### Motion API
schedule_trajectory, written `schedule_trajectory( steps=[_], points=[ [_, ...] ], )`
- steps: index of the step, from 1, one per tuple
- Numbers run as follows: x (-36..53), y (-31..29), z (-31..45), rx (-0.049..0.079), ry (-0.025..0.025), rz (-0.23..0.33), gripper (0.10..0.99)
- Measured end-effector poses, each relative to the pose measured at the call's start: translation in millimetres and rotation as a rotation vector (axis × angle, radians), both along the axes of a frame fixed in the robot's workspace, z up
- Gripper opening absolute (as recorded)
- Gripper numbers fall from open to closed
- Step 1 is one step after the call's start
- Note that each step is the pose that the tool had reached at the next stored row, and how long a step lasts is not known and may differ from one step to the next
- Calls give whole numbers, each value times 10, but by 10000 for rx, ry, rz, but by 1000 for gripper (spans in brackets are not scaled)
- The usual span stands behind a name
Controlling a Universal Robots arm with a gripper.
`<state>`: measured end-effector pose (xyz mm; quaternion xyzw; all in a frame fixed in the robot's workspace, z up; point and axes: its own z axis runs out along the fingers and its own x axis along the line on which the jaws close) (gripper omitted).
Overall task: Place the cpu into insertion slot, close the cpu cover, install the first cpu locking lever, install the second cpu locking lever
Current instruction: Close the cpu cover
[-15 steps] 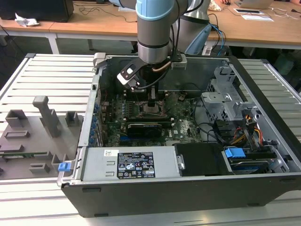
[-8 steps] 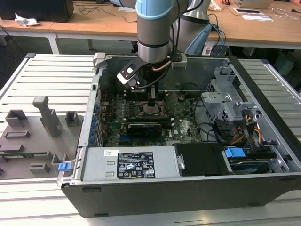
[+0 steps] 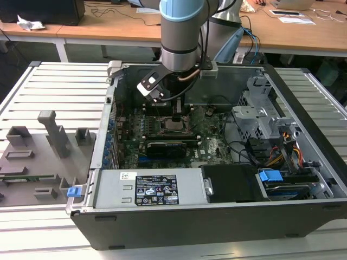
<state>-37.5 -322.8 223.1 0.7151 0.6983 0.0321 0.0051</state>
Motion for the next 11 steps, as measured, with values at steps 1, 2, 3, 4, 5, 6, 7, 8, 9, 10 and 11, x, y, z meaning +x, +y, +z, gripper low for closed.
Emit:
schedule_trajectory(
  steps=[1,2,3,4,5,6,7,8,9,10,11],
  points=[
    [0,0,5,2,-1,0,106],
    [0,0,27,2,-1,1,106],
    [0,0,42,1,-1,1,106],
    [0,0,49,2,-2,2,106],
    [0,0,60,2,-2,1,106],
    [0,0,65,2,-2,1,106],
    [0,0,70,2,-3,1,106],
    [4,0,70,3,-2,3,106],
    [7,0,70,3,1,4,106],
    [18,0,70,2,7,1,106],
    [27,-1,70,1,9,2,106]
  ],
)
